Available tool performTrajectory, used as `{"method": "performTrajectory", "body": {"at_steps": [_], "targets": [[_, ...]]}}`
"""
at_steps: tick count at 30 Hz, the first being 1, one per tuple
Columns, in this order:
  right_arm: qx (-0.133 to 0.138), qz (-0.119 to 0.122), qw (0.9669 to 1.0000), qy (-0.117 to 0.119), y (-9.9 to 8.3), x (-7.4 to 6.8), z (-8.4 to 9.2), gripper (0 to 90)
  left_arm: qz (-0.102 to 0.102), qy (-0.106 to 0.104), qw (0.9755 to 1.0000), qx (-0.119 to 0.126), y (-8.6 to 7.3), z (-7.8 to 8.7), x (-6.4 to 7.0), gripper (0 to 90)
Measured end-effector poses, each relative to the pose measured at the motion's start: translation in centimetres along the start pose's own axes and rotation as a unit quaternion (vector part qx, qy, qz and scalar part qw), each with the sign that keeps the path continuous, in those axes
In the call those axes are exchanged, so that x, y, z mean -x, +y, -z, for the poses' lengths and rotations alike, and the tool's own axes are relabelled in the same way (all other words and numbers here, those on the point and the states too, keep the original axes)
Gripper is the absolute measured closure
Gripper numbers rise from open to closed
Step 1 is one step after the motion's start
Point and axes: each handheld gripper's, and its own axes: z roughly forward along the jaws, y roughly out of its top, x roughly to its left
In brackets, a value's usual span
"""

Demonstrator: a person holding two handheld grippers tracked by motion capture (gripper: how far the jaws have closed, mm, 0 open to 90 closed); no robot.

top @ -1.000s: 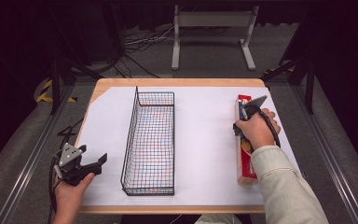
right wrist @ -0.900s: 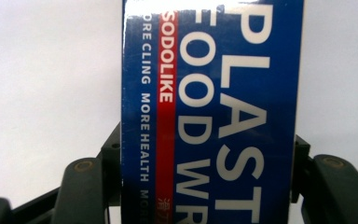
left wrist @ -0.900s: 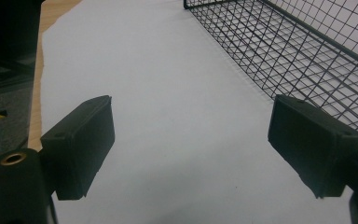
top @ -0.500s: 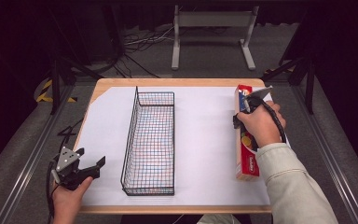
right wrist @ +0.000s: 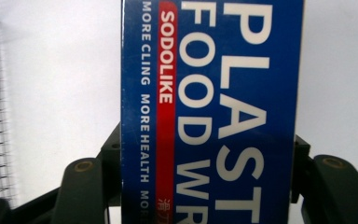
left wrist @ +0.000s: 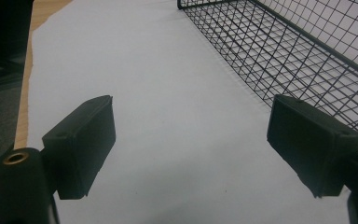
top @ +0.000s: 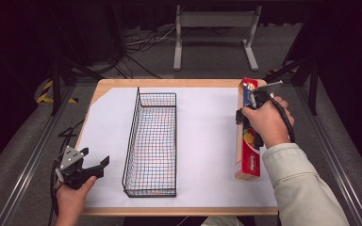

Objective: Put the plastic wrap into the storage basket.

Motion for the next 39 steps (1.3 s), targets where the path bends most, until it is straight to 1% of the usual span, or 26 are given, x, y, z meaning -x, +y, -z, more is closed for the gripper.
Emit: {"method": "performTrajectory", "body": {"at_steps": [4, 7, 10, 13, 15, 18, 19, 21, 26, 30, 31, 32, 33, 34, 35, 36, 37, 39], "targets": [[0.002, 0.001, 1.0000, 0.008, -0.1, -0.7, 0.2, 39.9, 0.000, 0.000, 1.0000, -0.002, 0.0, -0.1, 0.0, 16.0], [0.002, 0.000, 0.9999, 0.013, -0.2, -1.6, 0.3, 39.9, -0.003, 0.000, 1.0000, -0.003, 0.1, -0.1, 0.0, 16.0], [0.003, 0.000, 0.9996, 0.029, -0.3, -2.7, 0.4, 39.9, -0.002, 0.000, 1.0000, -0.001, 0.0, -0.1, 0.1, 16.0], [0.002, -0.004, 0.9992, 0.040, -0.4, -4.0, 0.5, 39.9, -0.002, 0.001, 1.0000, -0.001, 0.0, -0.1, 0.0, 16.1], [0.002, -0.004, 0.9991, 0.043, -0.4, -4.8, 0.5, 39.9, 0.000, 0.001, 1.0000, 0.000, -0.1, 0.0, 0.0, 16.0], [0.000, -0.010, 0.9988, 0.049, -0.5, -5.9, 0.5, 39.7, 0.001, 0.002, 1.0000, 0.001, -0.1, 0.1, -0.1, 16.0], [-0.004, -0.015, 0.9985, 0.052, -0.5, -6.3, 0.5, 39.7, 0.001, 0.003, 1.0000, 0.001, -0.1, 0.2, -0.1, 16.0], [-0.005, -0.016, 0.9982, 0.058, -0.6, -7.0, 0.5, 39.7, 0.003, 0.002, 1.0000, 0.001, -0.1, 0.2, -0.1, 16.1], [-0.004, -0.012, 0.9982, 0.059, -0.9, -8.8, 0.7, 39.7, 0.002, 0.003, 1.0000, 0.002, -0.1, 0.3, 0.0, 16.1], [-0.003, -0.015, 0.9978, 0.064, -1.2, -10.2, 1.0, 39.7, 0.004, 0.004, 1.0000, 0.004, 0.0, 0.3, 0.1, 16.2], [-0.003, -0.015, 0.9978, 0.064, -1.2, -10.2, 1.0, 39.7, 0.004, 0.004, 1.0000, 0.004, 0.0, 0.3, 0.1, 16.2], [-0.008, -0.017, 0.9976, 0.066, -1.4, -10.9, 1.2, 39.7, 0.006, 0.002, 1.0000, 0.005, 0.0, 0.2, 0.2, 16.3], [-0.009, -0.017, 0.9974, 0.069, -1.5, -11.3, 1.3, 39.7, 0.004, 0.002, 1.0000, 0.006, 0.0, 0.1, 0.4, 16.4], [-0.009, -0.017, 0.9974, 0.069, -1.5, -11.3, 1.3, 39.7, 0.004, 0.002, 1.0000, 0.006, 0.0, 0.1, 0.4, 16.4], [-0.010, -0.016, 0.9973, 0.071, -1.6, -11.7, 1.3, 39.7, 0.003, 0.001, 1.0000, 0.005, 0.1, 0.1, 0.5, 16.4], [-0.010, -0.015, 0.9971, 0.075, -1.8, -12.5, 1.4, 39.7, -0.001, 0.001, 1.0000, 0.004, 0.1, 0.0, 0.6, 16.4], [-0.010, -0.015, 0.9971, 0.075, -1.8, -12.5, 1.4, 39.7, -0.001, -0.002, 1.0000, 0.005, 0.1, -0.1, 0.6, 16.4], [-0.007, -0.013, 0.9968, 0.079, -2.0, -13.4, 1.4, 39.7, -0.003, -0.004, 1.0000, 0.003, 0.1, -0.3, 0.7, 16.4]]}}
